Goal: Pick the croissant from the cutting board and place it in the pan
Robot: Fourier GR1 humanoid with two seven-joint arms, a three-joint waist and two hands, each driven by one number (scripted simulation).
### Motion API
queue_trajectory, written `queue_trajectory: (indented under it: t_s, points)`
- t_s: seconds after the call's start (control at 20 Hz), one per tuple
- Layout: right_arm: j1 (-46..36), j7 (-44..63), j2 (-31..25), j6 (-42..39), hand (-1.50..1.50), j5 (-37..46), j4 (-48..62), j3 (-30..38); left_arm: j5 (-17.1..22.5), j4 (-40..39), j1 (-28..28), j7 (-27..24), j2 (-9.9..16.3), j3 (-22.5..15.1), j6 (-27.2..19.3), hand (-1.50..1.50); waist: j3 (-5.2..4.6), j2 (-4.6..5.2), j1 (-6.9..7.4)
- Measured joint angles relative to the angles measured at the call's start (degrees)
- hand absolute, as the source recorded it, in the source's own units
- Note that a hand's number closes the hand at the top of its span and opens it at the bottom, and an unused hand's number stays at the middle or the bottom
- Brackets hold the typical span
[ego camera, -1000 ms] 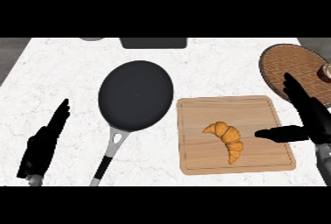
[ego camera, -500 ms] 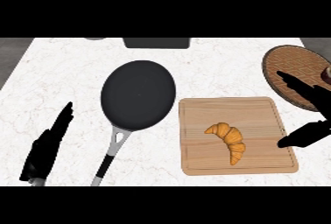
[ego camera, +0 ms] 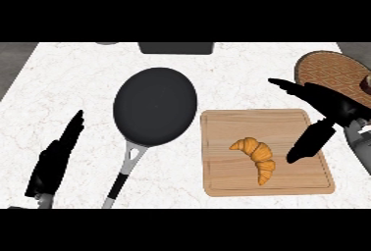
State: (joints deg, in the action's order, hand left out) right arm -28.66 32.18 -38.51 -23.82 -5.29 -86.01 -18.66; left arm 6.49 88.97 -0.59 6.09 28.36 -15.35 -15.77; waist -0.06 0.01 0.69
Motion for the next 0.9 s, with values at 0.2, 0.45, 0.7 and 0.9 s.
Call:
queue_trajectory:
  t_s: [0.2, 0.45, 0.7, 0.9]
  points:
    - [-3.08, 6.72, 3.51, -3.24, -1.50, -0.04, 0.97, -1.58, -1.21, 0.40, -1.14, -0.37, -0.91, 0.17, 0.21, 0.00, 0.01, -0.03, -0.04]
    - [-4.84, 11.66, 6.84, -7.08, -1.50, 2.38, 1.53, -3.72, -1.85, 1.91, -2.06, 0.81, -1.17, 1.31, 1.33, 0.00, 0.03, -0.03, -0.12]
    - [-7.42, 16.06, 9.58, -10.65, -1.50, 3.46, 3.71, -6.59, -2.50, 2.82, -1.94, 2.04, -1.69, 2.04, 1.81, 0.00, 0.03, -0.02, -0.10]
    - [-8.38, 17.78, 11.39, -11.78, -1.50, 3.95, 4.57, -7.86, -3.57, 1.06, -1.36, 1.21, -2.96, 2.55, 2.06, 0.00, 0.02, -0.03, -0.33]
